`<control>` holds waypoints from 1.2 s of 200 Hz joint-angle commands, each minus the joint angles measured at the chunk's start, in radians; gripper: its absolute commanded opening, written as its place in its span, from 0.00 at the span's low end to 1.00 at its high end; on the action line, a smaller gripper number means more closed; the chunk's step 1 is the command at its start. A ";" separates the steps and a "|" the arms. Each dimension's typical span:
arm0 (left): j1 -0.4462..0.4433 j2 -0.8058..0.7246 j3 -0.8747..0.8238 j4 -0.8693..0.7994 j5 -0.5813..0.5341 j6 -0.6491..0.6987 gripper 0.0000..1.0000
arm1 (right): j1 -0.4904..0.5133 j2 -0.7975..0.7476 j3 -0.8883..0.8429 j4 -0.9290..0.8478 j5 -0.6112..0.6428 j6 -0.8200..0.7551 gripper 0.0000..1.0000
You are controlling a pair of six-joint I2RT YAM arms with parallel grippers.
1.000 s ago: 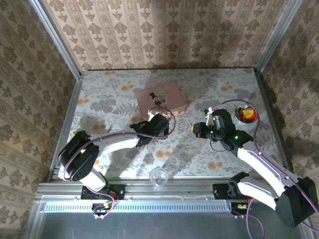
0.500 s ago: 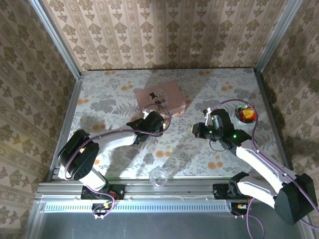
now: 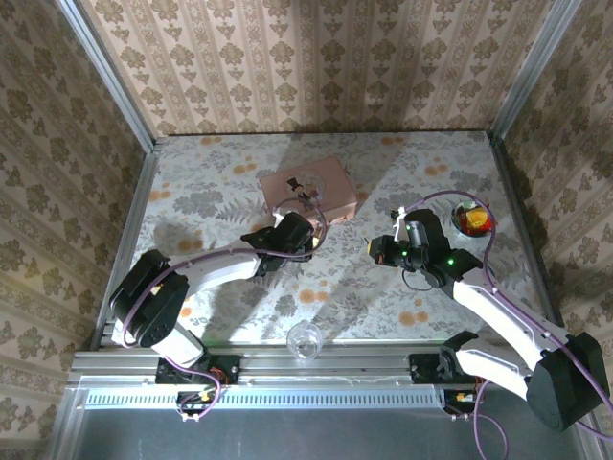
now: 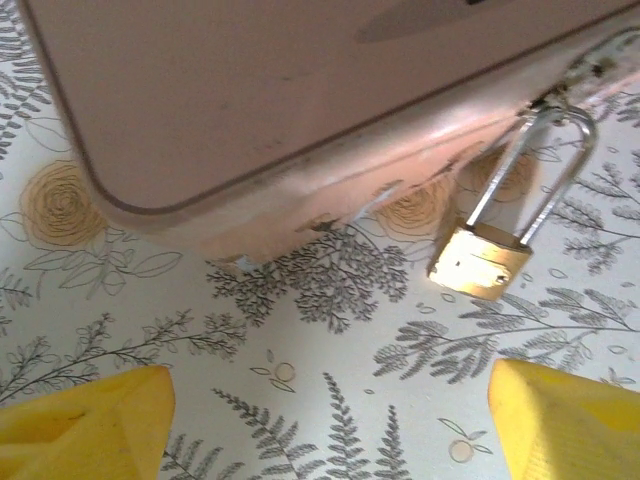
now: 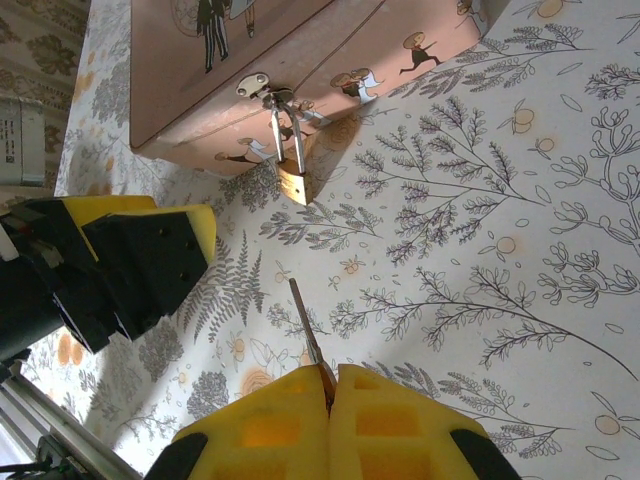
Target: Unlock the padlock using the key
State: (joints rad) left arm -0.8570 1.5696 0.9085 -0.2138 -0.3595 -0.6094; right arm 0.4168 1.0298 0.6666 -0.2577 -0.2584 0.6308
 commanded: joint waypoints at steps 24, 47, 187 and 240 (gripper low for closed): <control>-0.040 0.083 0.086 -0.005 0.025 -0.003 0.79 | -0.004 -0.002 0.014 0.025 0.002 -0.006 0.00; -0.044 0.141 0.120 0.022 0.036 -0.010 0.74 | -0.004 -0.002 0.014 0.025 0.002 -0.008 0.00; 0.056 0.259 0.142 0.041 0.066 -0.015 0.73 | -0.009 -0.004 0.012 0.035 0.004 -0.005 0.00; 0.052 0.264 0.167 0.039 0.086 -0.001 0.74 | -0.009 0.005 0.011 0.046 0.000 -0.003 0.00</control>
State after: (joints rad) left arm -0.8089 1.8359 1.0557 -0.1715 -0.2836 -0.6098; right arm 0.4137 1.0298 0.6666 -0.2321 -0.2581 0.6312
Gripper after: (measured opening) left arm 0.743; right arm 0.067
